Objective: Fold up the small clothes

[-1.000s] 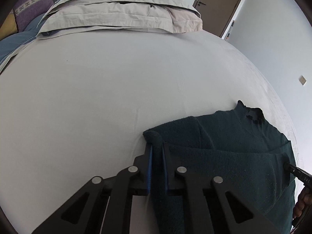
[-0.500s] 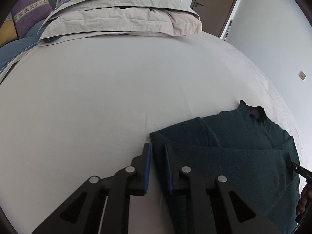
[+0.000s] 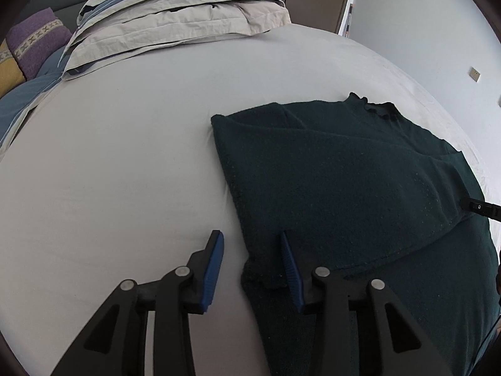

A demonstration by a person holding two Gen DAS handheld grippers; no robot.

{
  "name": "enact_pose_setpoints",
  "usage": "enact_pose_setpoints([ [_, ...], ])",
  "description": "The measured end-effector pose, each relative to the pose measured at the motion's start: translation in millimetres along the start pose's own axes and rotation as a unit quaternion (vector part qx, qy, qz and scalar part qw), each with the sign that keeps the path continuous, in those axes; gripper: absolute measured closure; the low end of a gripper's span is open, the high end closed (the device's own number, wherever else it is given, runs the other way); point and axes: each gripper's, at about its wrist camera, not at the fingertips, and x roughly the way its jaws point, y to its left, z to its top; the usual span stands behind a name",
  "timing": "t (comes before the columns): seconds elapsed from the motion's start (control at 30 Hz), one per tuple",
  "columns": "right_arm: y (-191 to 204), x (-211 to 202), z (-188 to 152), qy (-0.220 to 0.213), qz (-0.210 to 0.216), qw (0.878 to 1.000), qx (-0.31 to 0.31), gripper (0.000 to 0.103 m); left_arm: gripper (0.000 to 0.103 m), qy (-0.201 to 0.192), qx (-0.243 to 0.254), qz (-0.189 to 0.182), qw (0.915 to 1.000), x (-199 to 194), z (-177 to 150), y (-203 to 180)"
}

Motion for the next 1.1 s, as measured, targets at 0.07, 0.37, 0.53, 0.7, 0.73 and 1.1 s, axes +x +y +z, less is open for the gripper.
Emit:
enact_pose_setpoints([
  [0.07, -10.4, -1.0, -1.0, 0.0, 0.006, 1.0, 0.018, 0.094, 0.077, -0.003, -0.007, -0.01, 0.9999, 2.3, -1.1, 2.6],
  [0.37, -25.5, -5.6, -9.3, -0.017, 0.002, 0.999, 0.04, 0.098, 0.083, -0.009, -0.009, -0.017, 0.9998, 1.5, -4.9, 3.0],
  [0.53, -23.2, 2.6, -1.2, -0.02, -0.012, 0.999, 0.036, 0.098, 0.083, -0.012, -0.01, -0.019, 0.9997, 2.6, -6.8, 3.3],
  [0.7, -26.7, 8.7, 0.4, -0.025, -0.006, 0.999, 0.035, 0.098, 0.082, -0.01, -0.013, -0.025, 0.9996, 3.5, -7.4, 5.4],
  [0.73, -27.3, 9.2, 0.7, -0.027, -0.006, 0.999, 0.033, 0.098, 0.081, -0.011, -0.013, -0.024, 0.9996, 3.7, -7.6, 5.3],
  [1.1, -34.8, -27.0, -8.2, -0.053, 0.035, 0.996, 0.07, 0.082, 0.045, -0.016, -0.055, -0.038, 0.9976, -26.8, -22.3, 11.4],
])
